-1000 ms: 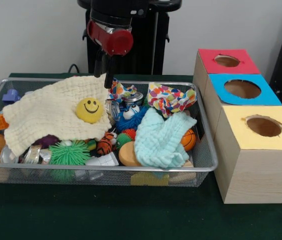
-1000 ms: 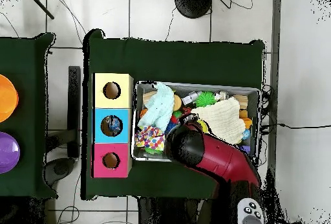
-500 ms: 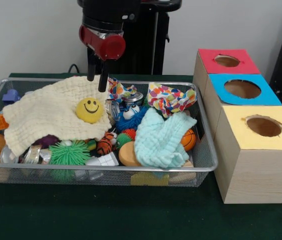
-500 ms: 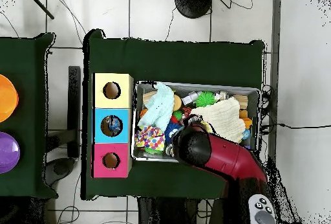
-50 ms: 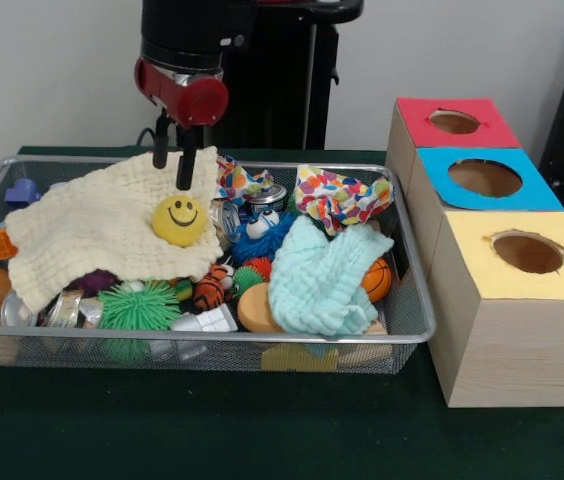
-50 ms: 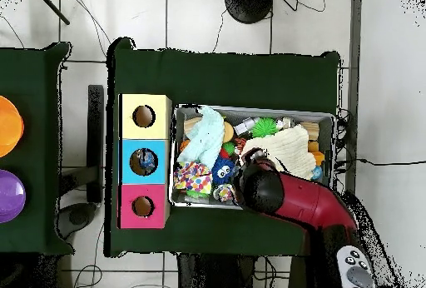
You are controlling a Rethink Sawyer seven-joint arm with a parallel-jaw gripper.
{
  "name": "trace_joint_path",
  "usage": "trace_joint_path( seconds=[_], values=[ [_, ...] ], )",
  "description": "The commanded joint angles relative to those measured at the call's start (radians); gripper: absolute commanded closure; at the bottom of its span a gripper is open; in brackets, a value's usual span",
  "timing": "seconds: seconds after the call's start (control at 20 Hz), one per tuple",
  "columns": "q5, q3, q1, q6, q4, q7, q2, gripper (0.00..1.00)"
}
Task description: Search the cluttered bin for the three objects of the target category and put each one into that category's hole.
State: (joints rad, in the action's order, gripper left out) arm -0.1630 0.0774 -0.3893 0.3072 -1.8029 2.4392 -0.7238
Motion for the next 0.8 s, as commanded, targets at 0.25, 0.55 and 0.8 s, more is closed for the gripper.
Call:
trace_joint_path(
  seconds=[0.25,0.55,0.8],
  values=[
    [-0.136,-0.146,-0.069,0.061,0.119,-0.177,0.052,0.0],
    [-0.198,-0.168,-0.091,0.059,0.136,-0.181,0.091,0.0],
    [-0.268,-0.159,-0.075,0.067,0.172,-0.189,0.119,0.0]
  ],
)
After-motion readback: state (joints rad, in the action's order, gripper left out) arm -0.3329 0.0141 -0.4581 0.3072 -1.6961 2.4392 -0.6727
